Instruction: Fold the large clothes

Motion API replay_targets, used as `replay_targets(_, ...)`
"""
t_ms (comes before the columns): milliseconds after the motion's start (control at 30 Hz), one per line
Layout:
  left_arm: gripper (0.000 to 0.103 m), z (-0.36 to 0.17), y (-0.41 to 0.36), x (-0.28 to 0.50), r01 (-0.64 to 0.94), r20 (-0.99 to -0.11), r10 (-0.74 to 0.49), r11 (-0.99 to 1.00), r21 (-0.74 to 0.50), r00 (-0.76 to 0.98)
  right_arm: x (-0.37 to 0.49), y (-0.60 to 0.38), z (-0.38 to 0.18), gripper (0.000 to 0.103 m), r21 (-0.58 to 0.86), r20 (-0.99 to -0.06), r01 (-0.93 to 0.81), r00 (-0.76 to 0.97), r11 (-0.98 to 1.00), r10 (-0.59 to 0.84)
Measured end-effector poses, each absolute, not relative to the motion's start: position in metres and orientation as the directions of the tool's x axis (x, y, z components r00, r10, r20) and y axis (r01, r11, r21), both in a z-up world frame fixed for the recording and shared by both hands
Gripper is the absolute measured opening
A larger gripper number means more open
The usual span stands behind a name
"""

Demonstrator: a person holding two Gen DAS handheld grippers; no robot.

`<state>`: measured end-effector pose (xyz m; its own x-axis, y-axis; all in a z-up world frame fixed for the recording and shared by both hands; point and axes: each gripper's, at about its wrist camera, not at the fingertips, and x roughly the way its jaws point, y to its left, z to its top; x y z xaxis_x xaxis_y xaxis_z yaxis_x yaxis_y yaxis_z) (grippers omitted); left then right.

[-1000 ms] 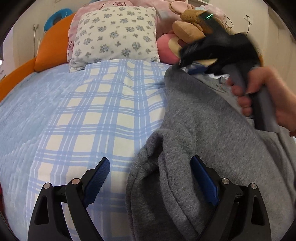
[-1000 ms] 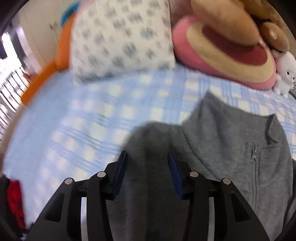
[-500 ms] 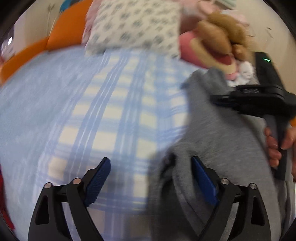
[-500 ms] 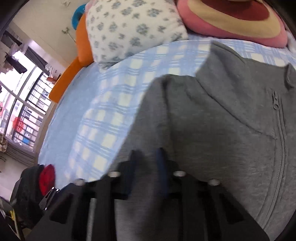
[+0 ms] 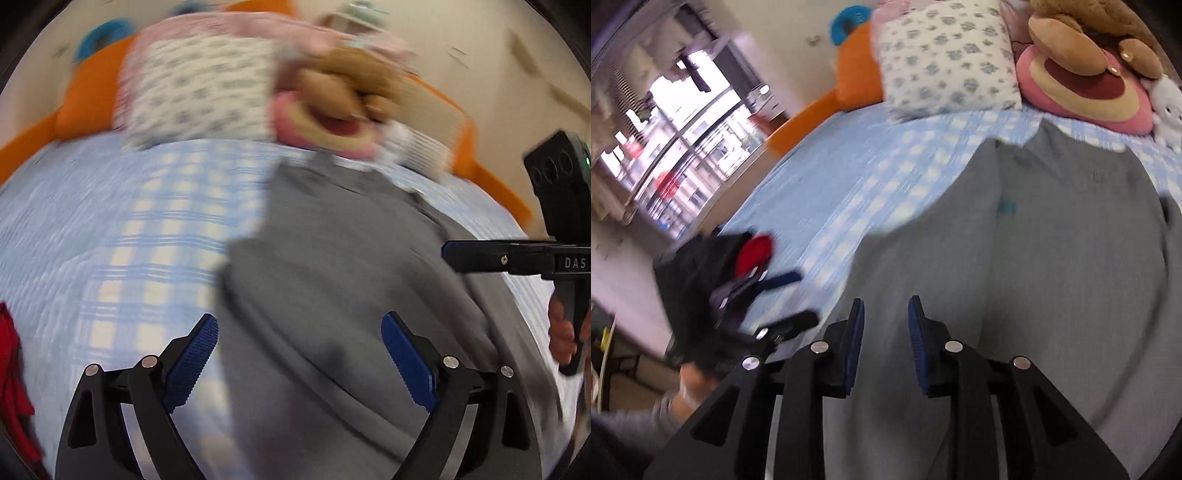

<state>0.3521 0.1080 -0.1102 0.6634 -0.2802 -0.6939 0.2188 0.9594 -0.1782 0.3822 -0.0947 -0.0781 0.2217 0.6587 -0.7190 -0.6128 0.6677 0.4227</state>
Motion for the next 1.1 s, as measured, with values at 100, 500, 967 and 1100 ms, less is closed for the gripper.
replay_targets(100,0.091,-0.115,0.071,0.325,0.324,-0.73,-0.304,0.939,-0.119,0.612,0.323,-0.123,-0.077,0.026,0.387,-0.746,-0.622,0.224,0.681,0.628)
replay_targets(500,0.091,-0.157,0.06,0.28,0.282,-0.838,-0.145,0.959,0.01,0.526,0.212,-0.124,-0.144,0.027,0.406,-0.817,-0.62,0.084,0.671,0.571)
replay_targets(967,0.092,-0.107,0.052,0.208,0.32,-0.74,-0.347,0.929,-0.187,0.576,0.162,-0.137,-0.085,0.039,0.393,-0.707,-0.628,0.261,0.672,0.657)
replay_targets(1100,0.092,-0.127,0.029,0.209,0.345,-0.793,-0.308,0.929,-0.132,0.526,0.145,-0.123,-0.107,0.039,0.373,-0.736,-0.641,0.235,0.671,0.635)
